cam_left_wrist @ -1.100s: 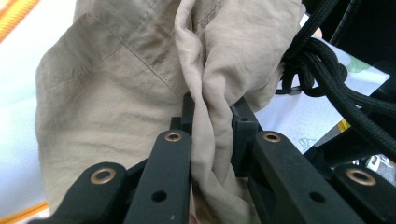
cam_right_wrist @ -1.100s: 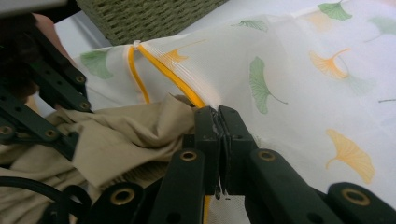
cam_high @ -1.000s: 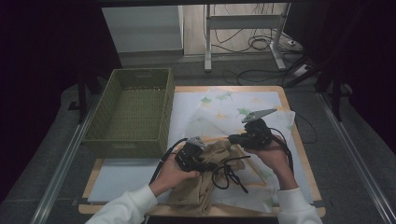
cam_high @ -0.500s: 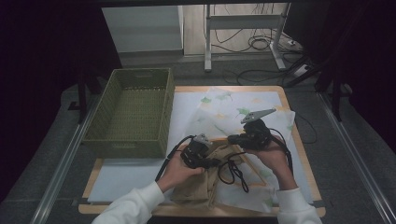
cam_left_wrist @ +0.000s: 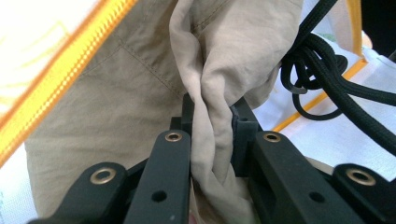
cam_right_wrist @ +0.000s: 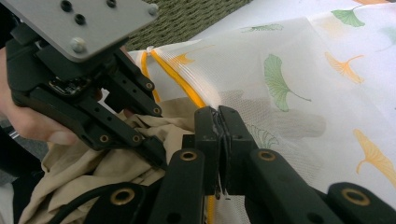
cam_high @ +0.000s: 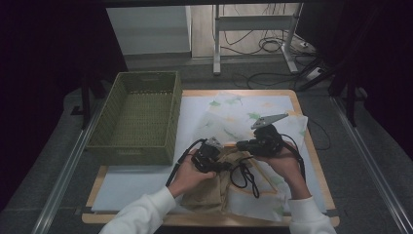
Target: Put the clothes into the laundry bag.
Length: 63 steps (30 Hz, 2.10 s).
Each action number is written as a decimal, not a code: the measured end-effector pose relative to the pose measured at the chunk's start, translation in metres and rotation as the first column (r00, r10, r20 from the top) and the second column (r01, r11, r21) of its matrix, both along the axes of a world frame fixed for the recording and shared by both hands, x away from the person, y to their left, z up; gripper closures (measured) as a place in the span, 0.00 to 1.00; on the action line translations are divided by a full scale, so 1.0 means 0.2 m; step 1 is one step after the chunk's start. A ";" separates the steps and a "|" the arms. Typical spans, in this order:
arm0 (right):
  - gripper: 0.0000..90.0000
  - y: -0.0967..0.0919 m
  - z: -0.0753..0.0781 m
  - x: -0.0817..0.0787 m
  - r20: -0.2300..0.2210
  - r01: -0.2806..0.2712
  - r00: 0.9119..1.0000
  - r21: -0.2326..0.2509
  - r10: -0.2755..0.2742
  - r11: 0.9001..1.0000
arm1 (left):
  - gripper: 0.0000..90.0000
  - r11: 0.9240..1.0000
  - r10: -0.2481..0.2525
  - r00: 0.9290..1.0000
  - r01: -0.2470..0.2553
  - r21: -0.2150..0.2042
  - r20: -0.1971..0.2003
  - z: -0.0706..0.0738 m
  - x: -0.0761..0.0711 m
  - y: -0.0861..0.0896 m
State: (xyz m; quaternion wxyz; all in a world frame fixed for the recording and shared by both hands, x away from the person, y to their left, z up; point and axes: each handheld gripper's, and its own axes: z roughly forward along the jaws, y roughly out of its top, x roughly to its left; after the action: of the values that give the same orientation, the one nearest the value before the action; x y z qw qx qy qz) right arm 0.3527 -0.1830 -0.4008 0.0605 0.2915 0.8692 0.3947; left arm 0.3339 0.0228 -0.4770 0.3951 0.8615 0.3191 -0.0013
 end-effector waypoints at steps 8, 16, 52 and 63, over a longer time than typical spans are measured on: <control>0.95 0.00 0.02 -0.01 0.011 -0.006 1.000 0.003 0.006 1.000 | 0.90 0.999 -0.007 1.000 0.008 0.036 -0.008 -0.03 0.02 -0.05; 0.95 0.00 0.02 -0.01 0.009 -0.005 1.000 0.013 0.005 1.000 | 0.90 0.998 -0.005 1.000 0.004 0.064 0.013 -0.04 0.04 -0.10; 0.95 -0.02 0.01 0.01 -0.003 0.005 1.000 0.020 -0.005 1.000 | 0.84 0.995 0.078 0.990 -0.085 0.054 0.118 -0.08 0.08 -0.16; 0.95 -0.04 -0.01 0.02 -0.012 0.021 1.000 0.013 -0.021 1.000 | 0.44 0.998 0.061 0.996 -0.061 0.006 0.071 -0.07 -0.02 -0.11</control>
State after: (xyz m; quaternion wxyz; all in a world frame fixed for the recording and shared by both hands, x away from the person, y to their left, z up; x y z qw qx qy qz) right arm 0.3572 -0.1912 -0.4033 0.0574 0.3033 0.8638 0.3982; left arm 0.3309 0.0015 -0.4914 0.4023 0.8525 0.3311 0.0428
